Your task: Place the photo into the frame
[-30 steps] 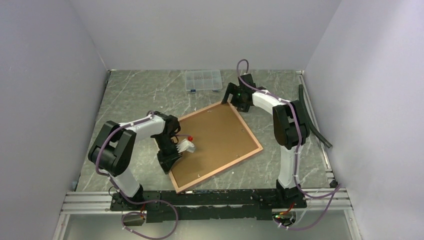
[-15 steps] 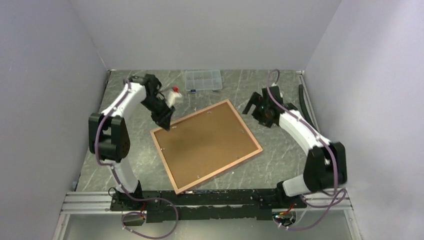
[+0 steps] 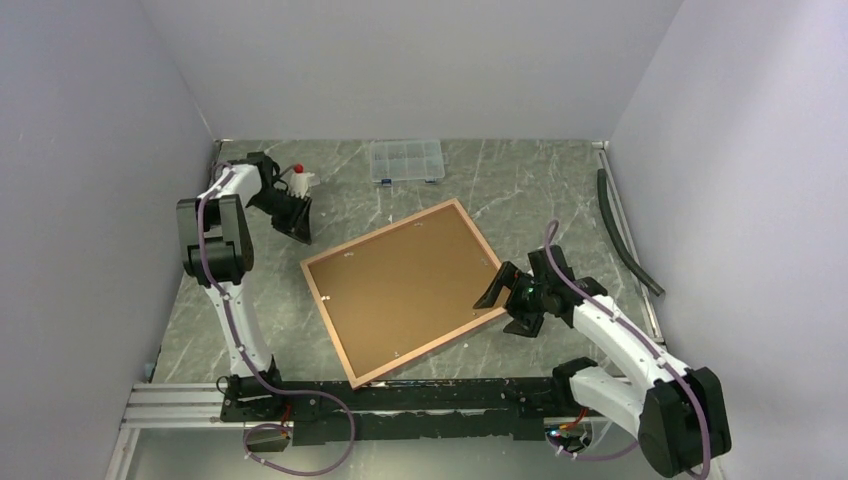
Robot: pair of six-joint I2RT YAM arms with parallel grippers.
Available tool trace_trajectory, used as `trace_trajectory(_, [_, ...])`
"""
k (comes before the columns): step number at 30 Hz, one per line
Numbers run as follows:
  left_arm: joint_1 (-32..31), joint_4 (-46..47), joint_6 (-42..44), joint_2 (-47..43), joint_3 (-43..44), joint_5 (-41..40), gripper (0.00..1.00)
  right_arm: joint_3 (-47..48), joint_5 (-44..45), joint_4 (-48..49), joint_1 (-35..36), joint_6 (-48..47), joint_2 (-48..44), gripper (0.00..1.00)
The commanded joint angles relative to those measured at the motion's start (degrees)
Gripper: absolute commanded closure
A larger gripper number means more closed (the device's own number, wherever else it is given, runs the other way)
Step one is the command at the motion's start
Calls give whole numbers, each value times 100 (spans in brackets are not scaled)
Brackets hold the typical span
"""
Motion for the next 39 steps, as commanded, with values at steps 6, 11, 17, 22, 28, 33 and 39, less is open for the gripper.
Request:
trace_trajectory(6, [-190, 427, -109, -408, -1092, 505, 74, 97, -341, 1344, -51, 252, 1236, 0])
trace_trajectory(11, [-301, 313, 162, -863, -1831, 635, 75, 513, -308, 1737, -400, 103, 1818, 0])
trace_trajectory(17, [-457, -174, 810, -1411, -2632, 771, 76, 1149, -324, 1660, -890, -220, 2291, 0])
trace_trajectory(22, [-630, -391, 1081, -1852, -3054, 805, 77, 1470, -306, 1688, -946, -292, 2607, 0])
trace_trajectory(28, [-861, -209, 852, -1926, -3150, 899, 76, 1952, -352, 1951, -975, -170, 3198, 0])
trace_trajectory(33, [-1132, 121, 365, -1814, -3057, 1123, 77, 2351, -529, 2248, -1127, 50, 3668, 0])
trace_trajectory(39, [-1467, 110, 30, -1673, -2761, 1424, 78, 2903, -258, 1838, -1166, -176, 3822, 0])
